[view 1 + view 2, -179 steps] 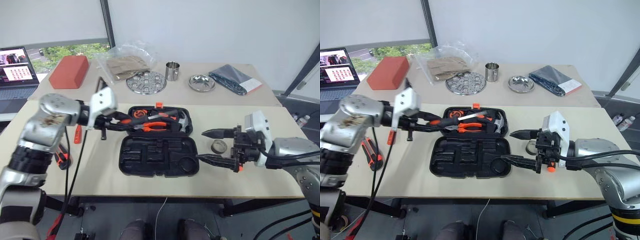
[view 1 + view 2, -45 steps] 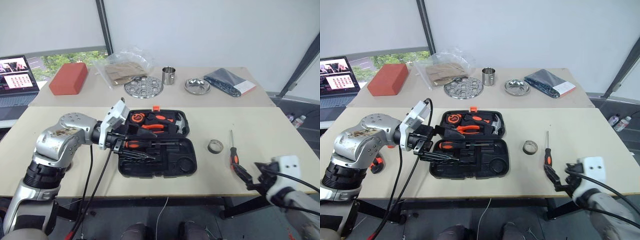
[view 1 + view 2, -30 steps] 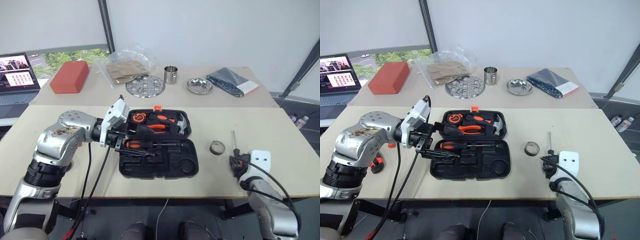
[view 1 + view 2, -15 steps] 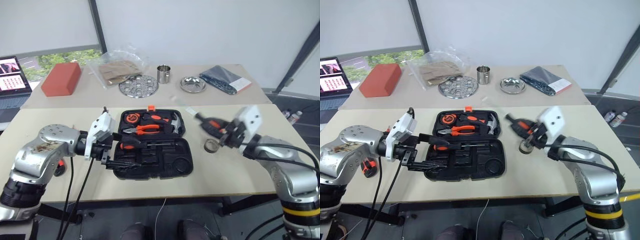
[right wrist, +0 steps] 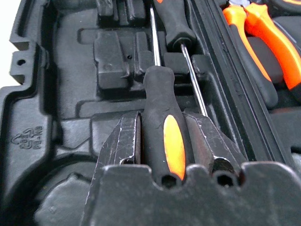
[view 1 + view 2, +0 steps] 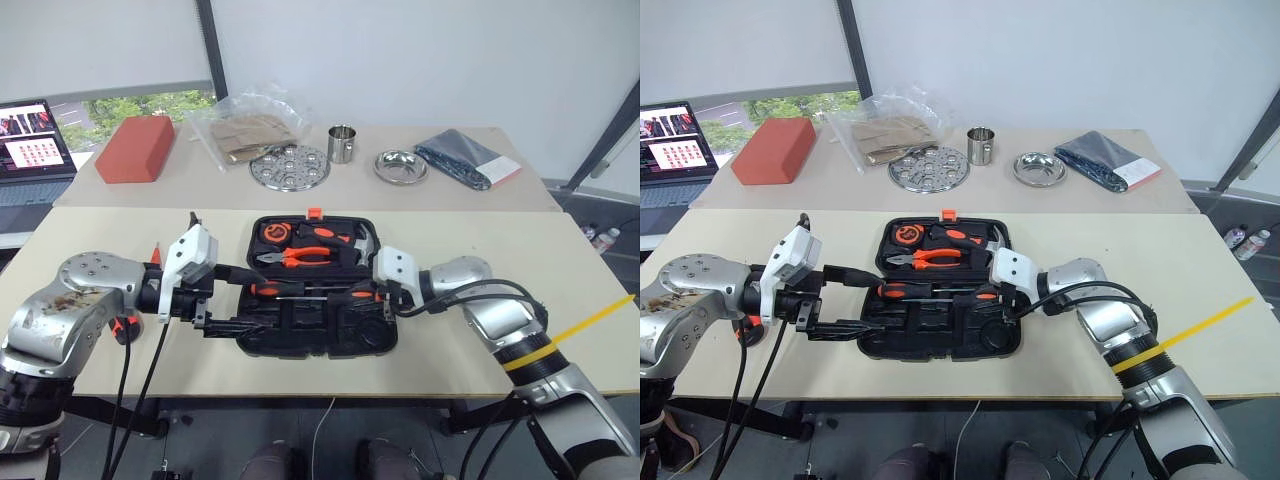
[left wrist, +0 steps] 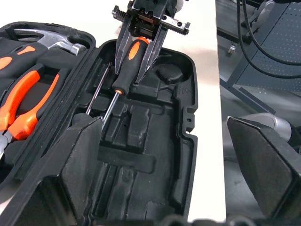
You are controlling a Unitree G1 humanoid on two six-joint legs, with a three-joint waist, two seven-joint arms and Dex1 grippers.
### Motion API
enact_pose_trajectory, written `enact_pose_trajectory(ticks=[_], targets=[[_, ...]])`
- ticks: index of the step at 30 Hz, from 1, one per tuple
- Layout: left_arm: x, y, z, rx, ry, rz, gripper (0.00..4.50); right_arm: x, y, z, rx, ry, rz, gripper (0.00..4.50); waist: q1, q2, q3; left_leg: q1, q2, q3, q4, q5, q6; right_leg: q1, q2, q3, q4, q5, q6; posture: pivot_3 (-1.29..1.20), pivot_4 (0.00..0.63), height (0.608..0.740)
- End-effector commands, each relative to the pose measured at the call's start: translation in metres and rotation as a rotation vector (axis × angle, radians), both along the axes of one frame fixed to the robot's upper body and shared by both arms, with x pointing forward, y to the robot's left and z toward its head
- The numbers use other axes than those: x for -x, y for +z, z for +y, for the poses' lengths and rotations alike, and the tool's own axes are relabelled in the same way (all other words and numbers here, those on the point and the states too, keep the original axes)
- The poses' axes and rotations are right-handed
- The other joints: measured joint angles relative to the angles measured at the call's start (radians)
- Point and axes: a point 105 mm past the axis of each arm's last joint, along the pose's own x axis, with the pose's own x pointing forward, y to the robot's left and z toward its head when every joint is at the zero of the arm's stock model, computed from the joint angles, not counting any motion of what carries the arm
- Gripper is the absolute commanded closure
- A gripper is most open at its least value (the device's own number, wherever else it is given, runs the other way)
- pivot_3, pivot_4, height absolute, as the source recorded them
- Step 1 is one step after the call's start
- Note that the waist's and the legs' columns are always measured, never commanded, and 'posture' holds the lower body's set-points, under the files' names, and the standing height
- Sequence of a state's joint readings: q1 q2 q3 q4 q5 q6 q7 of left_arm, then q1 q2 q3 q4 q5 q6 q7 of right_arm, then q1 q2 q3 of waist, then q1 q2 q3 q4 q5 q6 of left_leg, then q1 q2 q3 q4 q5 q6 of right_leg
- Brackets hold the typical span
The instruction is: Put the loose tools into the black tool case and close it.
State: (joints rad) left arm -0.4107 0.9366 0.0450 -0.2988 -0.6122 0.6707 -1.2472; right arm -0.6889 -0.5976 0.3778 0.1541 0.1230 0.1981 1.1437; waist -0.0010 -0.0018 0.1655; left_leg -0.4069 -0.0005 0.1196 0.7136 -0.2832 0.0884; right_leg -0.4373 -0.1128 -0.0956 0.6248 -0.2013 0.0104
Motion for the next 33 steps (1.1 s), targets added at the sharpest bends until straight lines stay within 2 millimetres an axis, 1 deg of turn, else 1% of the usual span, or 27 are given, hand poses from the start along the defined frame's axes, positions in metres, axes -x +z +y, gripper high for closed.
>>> enact_pose_trajectory(ticks=[1,3,7,8,10,12,13,15,17,22,23,25,27,28,30,31,33], targets=[[-0.001,0.012,0.001,0.014,0.005,-0.056,0.00,-0.007,0.005,-0.005,0.021,-0.011,-0.043,2.48,-0.001,0.000,0.000,0.000,0.000,0.000,0.000,0.000,0.000,0.000,0.000,0.000,0.000,0.000,0.000,0.00,0.150,0.734],[-0.002,0.012,0.001,0.015,0.006,-0.057,0.00,-0.010,0.013,-0.002,-0.022,-0.028,-0.039,1.98,-0.003,0.000,0.000,0.001,0.000,0.000,0.000,0.000,0.000,0.001,0.000,0.000,0.000,-0.001,0.001,0.00,0.150,0.734],[-0.002,0.012,0.000,0.013,0.002,-0.057,0.00,-0.009,0.030,0.005,-0.117,-0.039,-0.024,0.52,-0.008,0.000,0.000,0.002,0.000,0.000,0.000,0.001,-0.002,0.000,0.000,0.001,0.001,-0.001,0.001,0.00,0.150,0.734],[-0.002,0.012,0.000,0.012,0.001,-0.057,0.00,-0.010,0.036,0.008,-0.152,-0.051,-0.014,0.27,-0.008,0.000,0.000,0.002,0.000,0.000,0.000,0.001,-0.002,0.000,0.000,0.001,0.001,-0.001,0.000,0.00,0.150,0.734],[-0.002,0.012,0.000,0.011,0.000,-0.057,0.00,-0.011,0.042,0.013,-0.194,-0.061,0.005,0.27,-0.011,0.000,0.000,0.002,0.000,0.000,0.000,0.001,-0.003,0.000,0.000,0.001,0.001,0.000,0.000,0.00,0.150,0.734],[-0.003,0.012,-0.001,0.010,-0.002,-0.058,0.00,-0.010,0.043,0.016,-0.205,-0.060,0.015,0.86,-0.013,0.000,0.000,0.002,0.000,0.000,0.000,0.002,-0.003,0.000,0.000,0.001,0.002,0.000,0.000,0.00,0.150,0.734],[-0.003,0.012,-0.001,0.010,-0.002,-0.058,0.00,-0.009,0.042,0.018,-0.202,-0.058,0.018,1.25,-0.012,0.000,0.000,0.002,0.000,0.000,0.000,0.002,-0.003,0.000,0.000,0.001,0.002,0.000,0.000,0.00,0.150,0.734],[-0.004,0.012,-0.002,0.010,-0.004,-0.059,0.00,-0.008,0.035,0.021,-0.186,-0.058,0.025,1.85,-0.011,0.000,0.000,0.002,0.000,0.000,0.000,0.002,-0.003,0.000,0.000,0.000,0.002,0.000,0.000,0.00,0.150,0.734],[-0.004,0.012,-0.003,0.010,-0.005,-0.060,0.00,-0.007,0.026,0.024,-0.154,-0.057,0.027,2.57,-0.011,0.000,0.000,0.002,0.000,0.000,0.000,0.002,-0.003,0.000,0.000,0.000,0.002,0.000,0.000,0.00,0.150,0.734],[-0.005,0.011,-0.004,0.006,-0.004,-0.059,0.00,-0.007,-0.006,0.028,-0.010,-0.064,0.013,4.28,-0.012,0.000,0.000,0.002,0.000,0.000,0.000,0.002,-0.003,0.000,0.000,0.000,0.002,0.000,0.000,0.00,0.150,0.734],[-0.005,0.011,-0.004,0.006,-0.003,-0.060,0.00,-0.008,-0.019,0.026,0.046,-0.066,0.009,4.42,-0.013,0.000,0.000,0.002,0.000,0.000,0.000,0.002,-0.003,0.000,0.000,0.001,0.002,0.000,0.000,0.00,0.150,0.734],[-0.006,0.010,-0.004,0.005,-0.001,-0.061,0.00,-0.004,-0.039,0.023,0.135,-0.042,0.000,4.42,-0.014,-0.001,0.000,0.003,0.000,0.000,0.000,0.002,-0.003,0.000,0.000,0.001,0.002,0.000,0.000,0.00,0.150,0.734],[-0.006,0.010,-0.005,0.005,0.002,-0.061,0.00,-0.004,-0.045,0.021,0.159,-0.039,-0.017,4.42,-0.015,-0.001,-0.001,0.007,0.000,0.000,0.000,0.002,-0.003,0.004,0.000,0.001,0.002,0.000,0.000,0.00,0.150,0.734],[-0.007,0.010,-0.004,0.005,0.007,-0.060,0.00,-0.005,-0.041,0.022,0.136,-0.047,-0.020,4.42,-0.015,-0.001,-0.001,0.009,0.000,0.000,0.000,0.002,-0.004,0.006,0.000,0.001,0.002,-0.001,0.000,0.00,0.150,0.734],[-0.007,0.009,-0.002,0.005,0.026,-0.059,0.00,-0.007,-0.026,0.027,0.055,-0.054,-0.039,4.42,-0.015,-0.001,-0.001,0.013,0.001,0.000,-0.001,0.001,-0.005,0.009,0.000,0.001,0.002,-0.001,0.000,0.00,0.150,0.734],[-0.008,0.008,0.000,0.006,0.039,-0.058,0.00,-0.008,-0.017,0.029,0.006,-0.054,-0.054,4.42,-0.015,-0.002,-0.001,0.015,0.001,0.000,-0.001,-0.001,-0.010,0.011,0.000,0.001,0.002,-0.001,-0.001,0.00,0.150,0.734],[-0.009,0.005,0.005,0.013,0.092,-0.052,0.00,-0.009,0.008,0.033,-0.131,-0.069,-0.042,4.42,-0.015,-0.001,0.000,0.017,0.001,0.000,-0.002,-0.002,-0.011,0.013,-0.001,0.002,0.002,-0.001,-0.001,0.00,0.150,0.734]])
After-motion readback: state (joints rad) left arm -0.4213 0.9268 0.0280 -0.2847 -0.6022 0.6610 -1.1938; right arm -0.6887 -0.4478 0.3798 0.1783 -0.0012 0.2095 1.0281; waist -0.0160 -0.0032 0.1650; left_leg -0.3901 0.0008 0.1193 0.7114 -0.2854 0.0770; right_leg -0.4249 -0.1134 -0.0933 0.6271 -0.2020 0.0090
